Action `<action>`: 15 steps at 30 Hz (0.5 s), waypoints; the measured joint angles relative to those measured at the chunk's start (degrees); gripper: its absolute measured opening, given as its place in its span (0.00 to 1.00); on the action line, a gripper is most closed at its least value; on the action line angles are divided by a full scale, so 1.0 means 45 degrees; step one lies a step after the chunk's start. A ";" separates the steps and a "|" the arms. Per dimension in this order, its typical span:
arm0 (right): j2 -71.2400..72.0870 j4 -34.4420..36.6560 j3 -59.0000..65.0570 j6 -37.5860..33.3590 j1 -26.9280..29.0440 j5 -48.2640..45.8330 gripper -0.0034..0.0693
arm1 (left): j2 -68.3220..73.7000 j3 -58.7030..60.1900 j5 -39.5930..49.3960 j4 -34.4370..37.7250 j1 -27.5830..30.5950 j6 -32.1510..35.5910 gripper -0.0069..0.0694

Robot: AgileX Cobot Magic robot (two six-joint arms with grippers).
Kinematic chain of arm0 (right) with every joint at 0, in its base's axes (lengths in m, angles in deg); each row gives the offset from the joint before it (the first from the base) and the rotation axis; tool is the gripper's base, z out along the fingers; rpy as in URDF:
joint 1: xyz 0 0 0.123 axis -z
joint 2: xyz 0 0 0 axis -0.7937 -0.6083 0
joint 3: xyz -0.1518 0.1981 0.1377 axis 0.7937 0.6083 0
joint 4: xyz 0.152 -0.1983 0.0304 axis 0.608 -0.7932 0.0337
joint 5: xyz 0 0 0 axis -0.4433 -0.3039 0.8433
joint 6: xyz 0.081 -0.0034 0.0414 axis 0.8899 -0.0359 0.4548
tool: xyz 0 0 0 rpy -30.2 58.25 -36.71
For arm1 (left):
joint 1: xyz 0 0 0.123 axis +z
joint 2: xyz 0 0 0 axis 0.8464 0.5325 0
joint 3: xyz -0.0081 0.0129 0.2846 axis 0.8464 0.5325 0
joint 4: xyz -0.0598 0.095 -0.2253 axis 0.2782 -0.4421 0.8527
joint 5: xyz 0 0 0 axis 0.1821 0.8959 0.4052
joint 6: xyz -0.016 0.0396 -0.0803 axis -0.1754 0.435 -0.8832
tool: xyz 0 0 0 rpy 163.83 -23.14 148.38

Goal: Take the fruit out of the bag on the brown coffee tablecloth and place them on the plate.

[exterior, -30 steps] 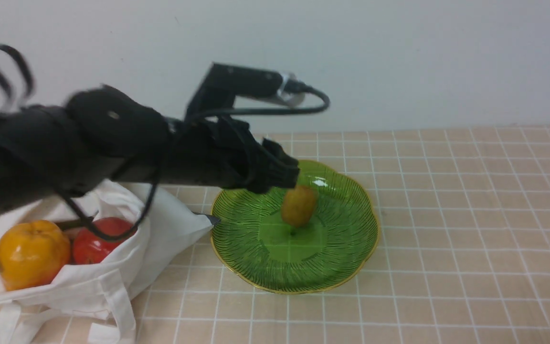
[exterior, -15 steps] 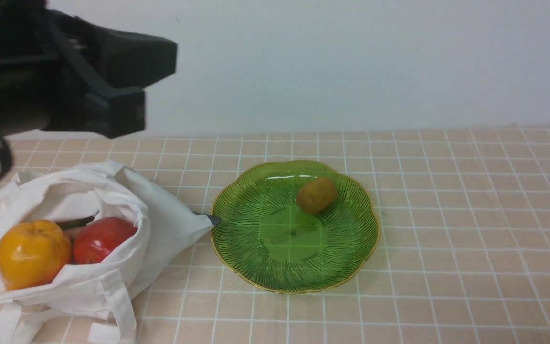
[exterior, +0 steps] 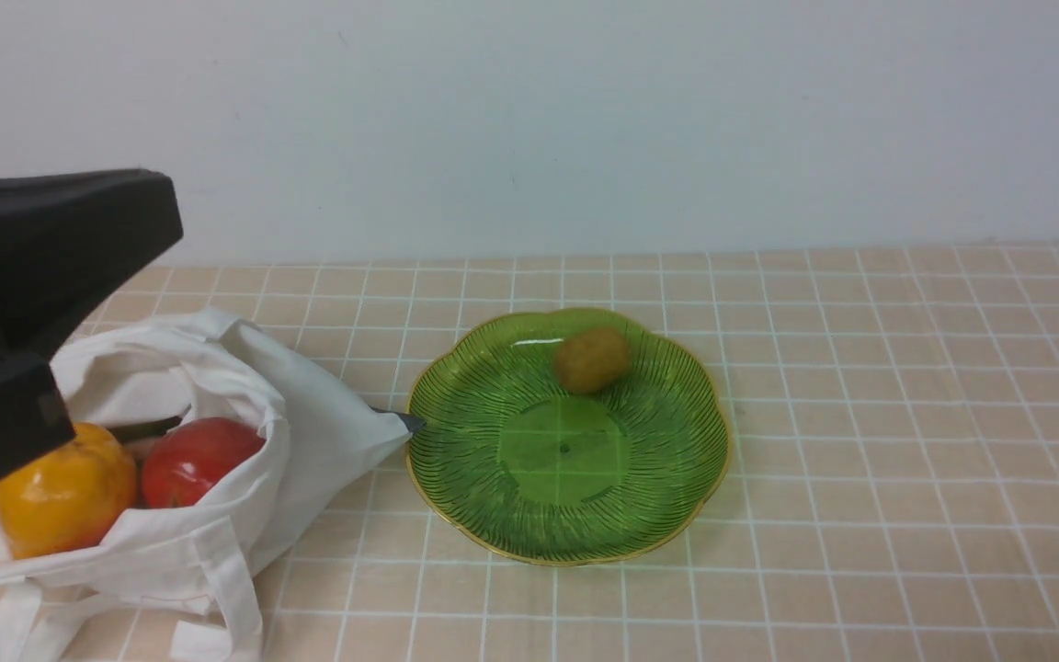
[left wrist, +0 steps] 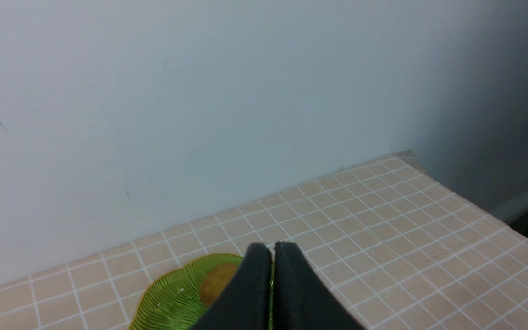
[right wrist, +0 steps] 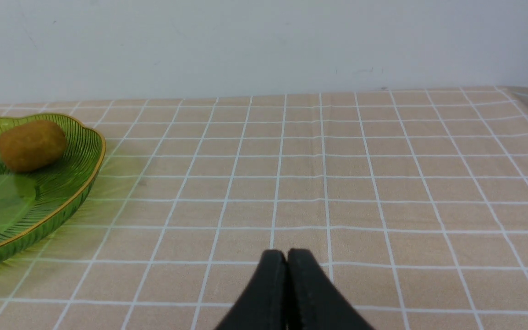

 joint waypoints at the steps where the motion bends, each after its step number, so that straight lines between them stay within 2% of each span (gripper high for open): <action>1: 0.0000 0.0000 0.0000 0.0000 0.0000 0.0000 0.03 | -0.0029 0.0016 0.0000 -0.0110 0.0000 0.0047 0.08; 11: 0.0000 0.0000 0.0000 0.0000 0.0000 0.0000 0.03 | -0.0248 0.0131 0.0367 -0.1888 0.0000 0.0230 0.08; 15: 0.0000 0.0000 0.0000 0.0000 0.0000 0.0000 0.03 | -0.1092 0.1186 -0.0036 -0.3153 0.0000 -0.0543 0.08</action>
